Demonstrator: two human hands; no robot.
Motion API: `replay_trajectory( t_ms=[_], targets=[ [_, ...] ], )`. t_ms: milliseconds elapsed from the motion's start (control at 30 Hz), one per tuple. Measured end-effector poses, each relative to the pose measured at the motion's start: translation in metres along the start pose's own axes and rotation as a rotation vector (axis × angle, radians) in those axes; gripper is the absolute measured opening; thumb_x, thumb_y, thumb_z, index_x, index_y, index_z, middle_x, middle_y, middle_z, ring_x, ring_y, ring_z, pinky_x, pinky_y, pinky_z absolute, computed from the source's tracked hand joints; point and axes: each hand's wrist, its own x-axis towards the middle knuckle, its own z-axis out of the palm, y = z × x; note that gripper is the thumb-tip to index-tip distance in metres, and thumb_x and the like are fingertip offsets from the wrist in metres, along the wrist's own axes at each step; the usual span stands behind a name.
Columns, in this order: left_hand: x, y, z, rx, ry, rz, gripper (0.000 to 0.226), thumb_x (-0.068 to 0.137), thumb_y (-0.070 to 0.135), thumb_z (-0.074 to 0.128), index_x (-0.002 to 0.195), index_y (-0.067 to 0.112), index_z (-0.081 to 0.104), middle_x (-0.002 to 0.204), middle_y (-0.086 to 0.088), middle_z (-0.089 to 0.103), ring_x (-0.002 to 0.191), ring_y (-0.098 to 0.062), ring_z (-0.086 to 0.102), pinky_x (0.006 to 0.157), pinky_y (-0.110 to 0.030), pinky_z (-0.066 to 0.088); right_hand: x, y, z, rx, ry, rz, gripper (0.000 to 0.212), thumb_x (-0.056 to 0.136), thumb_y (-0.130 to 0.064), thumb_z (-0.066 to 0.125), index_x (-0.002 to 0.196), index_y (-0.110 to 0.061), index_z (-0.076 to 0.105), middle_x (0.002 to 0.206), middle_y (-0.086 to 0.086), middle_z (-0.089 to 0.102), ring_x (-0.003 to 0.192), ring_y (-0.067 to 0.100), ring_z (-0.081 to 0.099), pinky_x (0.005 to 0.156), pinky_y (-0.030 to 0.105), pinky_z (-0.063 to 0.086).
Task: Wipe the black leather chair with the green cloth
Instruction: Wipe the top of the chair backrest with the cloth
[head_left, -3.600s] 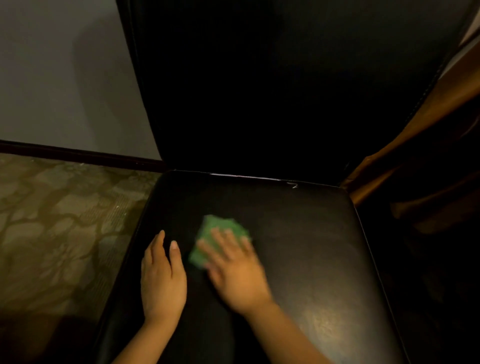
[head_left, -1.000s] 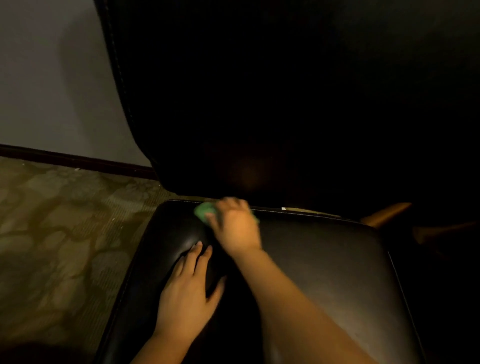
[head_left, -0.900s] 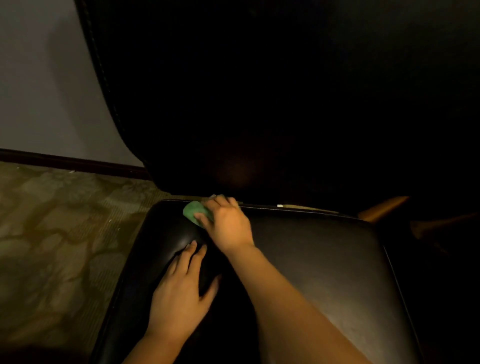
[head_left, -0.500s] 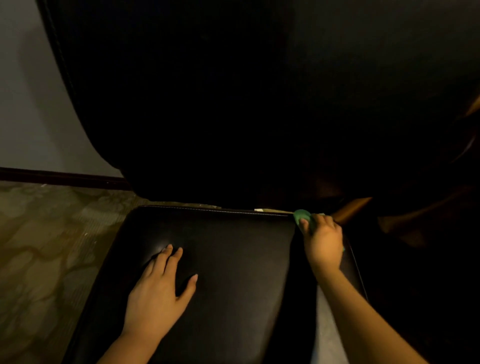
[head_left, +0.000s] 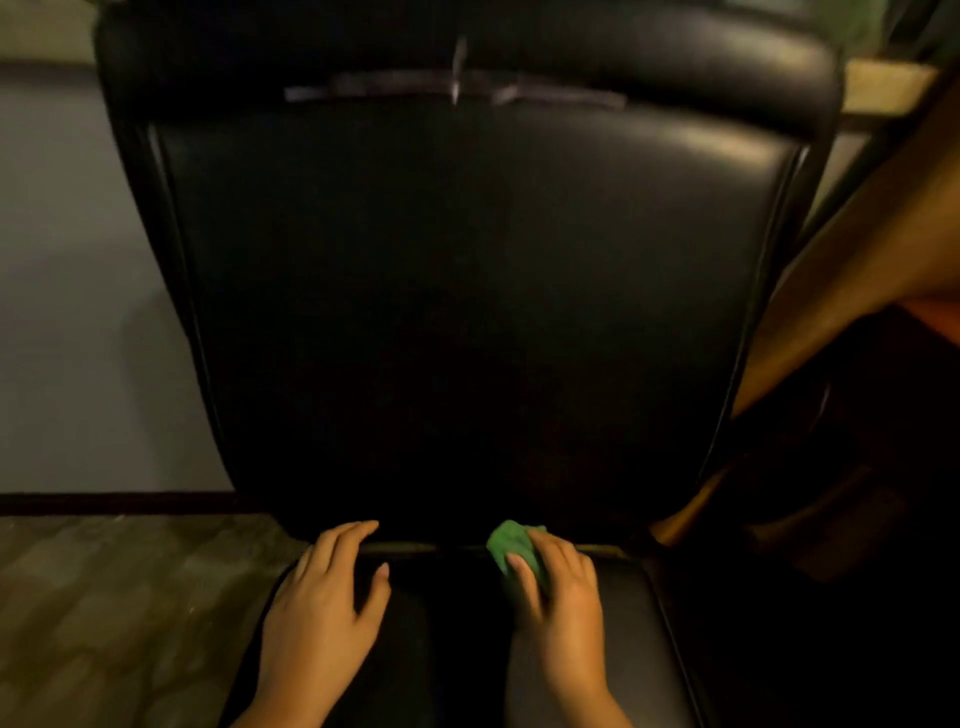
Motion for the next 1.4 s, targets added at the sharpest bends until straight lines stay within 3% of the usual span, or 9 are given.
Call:
replay_trajectory(
  t_ms=[100,367,567,733,867,967,1133,1300,1400],
  targets=[
    [0.027,0.036,-0.039,-0.002,0.084,0.058,0.05,0.076,0.051,0.035,0.117,0.027,0.053,0.117,0.006,0.06,0.104,-0.017,0.059,0.076,-0.038,0.053,0.028,-0.043,-0.043,0.126,0.254,-0.018,0.052,0.082,-0.06,0.043,0.104,-0.017,0.063,0.101,-0.008,0.059,0.092,0.004,0.049,0.087,-0.003,0.027],
    [0.104,0.076,-0.136,0.05,0.225,0.093,0.072,0.074,0.059,0.035,0.137,0.028,0.025,0.146,0.004,0.033,0.131,-0.007,0.023,0.098,-0.04,0.037,0.142,-0.186,-0.141,0.316,0.784,-0.152,0.056,0.089,-0.053,0.038,0.117,-0.007,0.052,0.116,0.012,0.055,0.11,0.021,0.049,0.097,0.03,0.035],
    [0.149,0.077,-0.154,0.092,0.22,0.135,0.089,0.064,0.081,-0.005,0.138,0.032,-0.015,0.147,0.015,-0.028,0.139,-0.01,-0.014,0.112,-0.023,-0.007,0.217,-0.233,-0.109,0.249,0.65,-0.209,0.043,0.086,-0.031,0.045,0.117,-0.002,0.054,0.119,0.023,0.056,0.111,0.022,0.043,0.102,0.012,0.024],
    [0.163,0.069,-0.141,0.197,0.23,0.107,0.075,0.077,0.053,0.032,0.143,0.023,0.014,0.155,0.0,0.013,0.14,-0.008,-0.01,0.109,-0.027,-0.003,0.242,-0.277,-0.057,-0.016,0.463,-0.363,0.032,0.085,-0.033,0.049,0.107,-0.011,0.06,0.104,0.012,0.063,0.099,0.022,0.049,0.087,0.039,0.045],
    [0.173,0.053,-0.135,0.294,0.185,0.173,0.052,0.086,0.039,0.016,0.111,0.012,0.053,0.104,-0.019,0.069,0.14,-0.011,-0.011,0.111,-0.03,-0.002,0.233,-0.316,-0.006,-0.279,0.153,-0.823,0.028,0.082,-0.033,0.047,0.098,-0.015,0.061,0.095,0.004,0.065,0.093,0.025,0.057,0.086,0.033,0.035],
    [0.175,0.054,-0.131,0.253,0.191,0.12,0.057,0.078,0.048,0.031,0.116,0.012,0.054,0.117,-0.014,0.065,0.139,-0.007,-0.012,0.11,-0.031,0.0,0.241,-0.311,-0.021,-0.368,0.093,-0.894,0.031,0.082,-0.037,0.042,0.099,-0.02,0.062,0.096,-0.001,0.065,0.095,0.022,0.057,0.084,0.032,0.036],
    [0.175,0.07,-0.134,0.237,0.181,0.079,0.069,0.083,0.066,0.019,0.143,0.034,0.008,0.152,0.015,-0.009,0.138,-0.003,-0.007,0.108,-0.031,-0.001,0.262,-0.233,-0.123,-0.425,0.205,-0.606,0.028,0.079,-0.038,0.053,0.093,-0.016,0.063,0.092,0.007,0.067,0.084,0.027,0.058,0.071,0.037,0.049],
    [0.179,0.084,-0.128,0.227,0.174,0.111,0.073,0.082,0.067,0.024,0.143,0.031,0.011,0.155,0.007,-0.001,0.138,-0.007,-0.001,0.107,-0.03,-0.005,0.249,-0.224,-0.138,-0.358,0.374,-0.263,0.028,0.078,-0.032,0.062,0.096,-0.01,0.063,0.095,0.013,0.067,0.092,0.03,0.055,0.081,0.039,0.046],
    [0.181,0.087,-0.124,0.185,0.124,0.12,0.069,0.077,0.06,0.033,0.137,0.027,0.03,0.147,0.002,0.033,0.138,-0.014,0.011,0.108,-0.032,0.0,0.249,-0.27,-0.079,-0.371,0.213,-0.539,0.025,0.078,-0.036,0.051,0.09,-0.015,0.059,0.089,0.009,0.065,0.084,0.028,0.056,0.075,0.037,0.043]
  ],
)
